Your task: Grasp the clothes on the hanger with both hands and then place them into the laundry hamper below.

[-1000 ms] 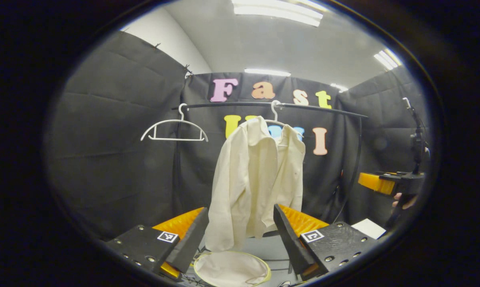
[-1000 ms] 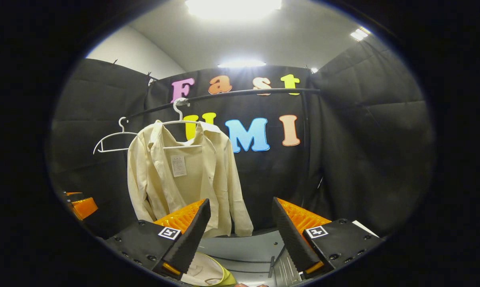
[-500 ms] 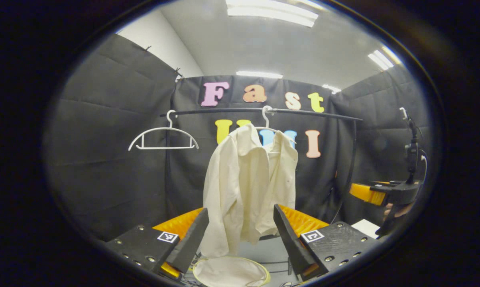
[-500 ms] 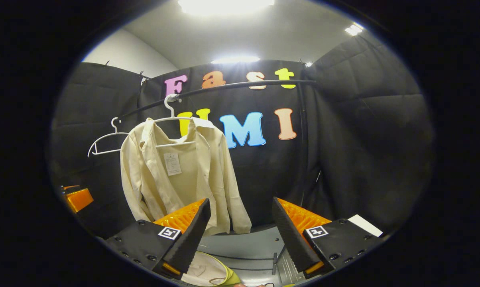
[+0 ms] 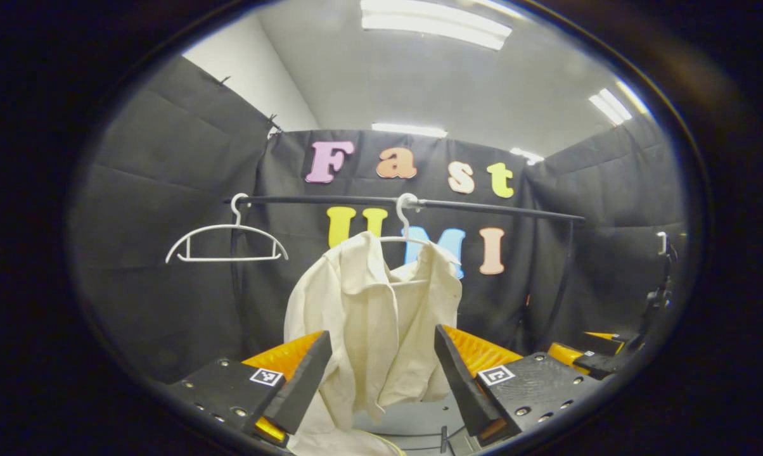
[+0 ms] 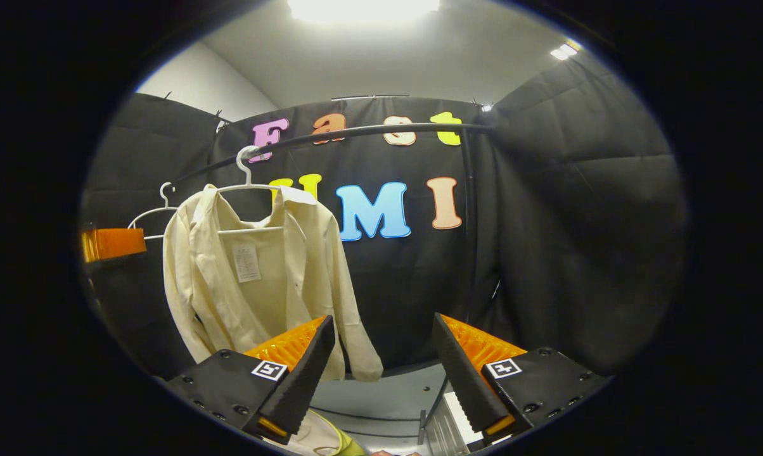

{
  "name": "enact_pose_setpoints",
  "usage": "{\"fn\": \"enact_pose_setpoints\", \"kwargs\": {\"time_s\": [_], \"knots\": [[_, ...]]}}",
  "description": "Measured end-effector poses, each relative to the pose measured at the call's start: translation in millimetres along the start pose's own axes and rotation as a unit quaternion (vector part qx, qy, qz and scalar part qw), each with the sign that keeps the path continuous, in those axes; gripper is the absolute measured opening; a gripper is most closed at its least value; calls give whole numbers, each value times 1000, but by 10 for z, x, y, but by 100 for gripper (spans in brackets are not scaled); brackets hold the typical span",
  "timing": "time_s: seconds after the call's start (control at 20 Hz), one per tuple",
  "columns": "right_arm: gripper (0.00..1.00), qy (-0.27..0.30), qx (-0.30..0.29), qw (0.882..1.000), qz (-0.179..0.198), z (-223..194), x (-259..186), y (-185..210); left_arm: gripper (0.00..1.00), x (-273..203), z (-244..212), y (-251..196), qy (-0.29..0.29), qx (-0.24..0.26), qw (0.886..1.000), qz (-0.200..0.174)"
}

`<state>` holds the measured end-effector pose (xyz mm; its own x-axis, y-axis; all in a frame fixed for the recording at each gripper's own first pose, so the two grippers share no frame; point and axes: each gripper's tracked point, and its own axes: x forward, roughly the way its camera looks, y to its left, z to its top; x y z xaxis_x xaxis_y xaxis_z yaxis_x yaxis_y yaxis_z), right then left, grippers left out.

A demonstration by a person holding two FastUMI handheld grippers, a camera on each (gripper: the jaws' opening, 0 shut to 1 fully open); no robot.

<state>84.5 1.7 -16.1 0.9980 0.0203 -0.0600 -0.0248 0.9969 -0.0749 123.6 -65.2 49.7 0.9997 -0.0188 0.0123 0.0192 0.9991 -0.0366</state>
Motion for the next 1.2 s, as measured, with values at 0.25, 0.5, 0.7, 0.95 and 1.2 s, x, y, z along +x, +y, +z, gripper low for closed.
{"fn": "enact_pose_setpoints", "kwargs": {"time_s": [0.25,0.5,0.7,0.95,1.2], "knots": [[98,-15,8,999,30,44,345,-24,95,544,-38,-286,2,3,1000,9],[98,-2,14,998,65,-109,687,-46,94,1014,-165,-354,-2,28,999,45],[98,5,13,995,95,-181,942,-20,94,1370,-388,-262,10,19,996,83],[98,19,25,992,119,-250,1346,-20,94,1739,-599,-112,31,20,990,134],[98,29,26,990,137,-321,1558,-13,65,1946,-648,29,33,36,981,186]]}}
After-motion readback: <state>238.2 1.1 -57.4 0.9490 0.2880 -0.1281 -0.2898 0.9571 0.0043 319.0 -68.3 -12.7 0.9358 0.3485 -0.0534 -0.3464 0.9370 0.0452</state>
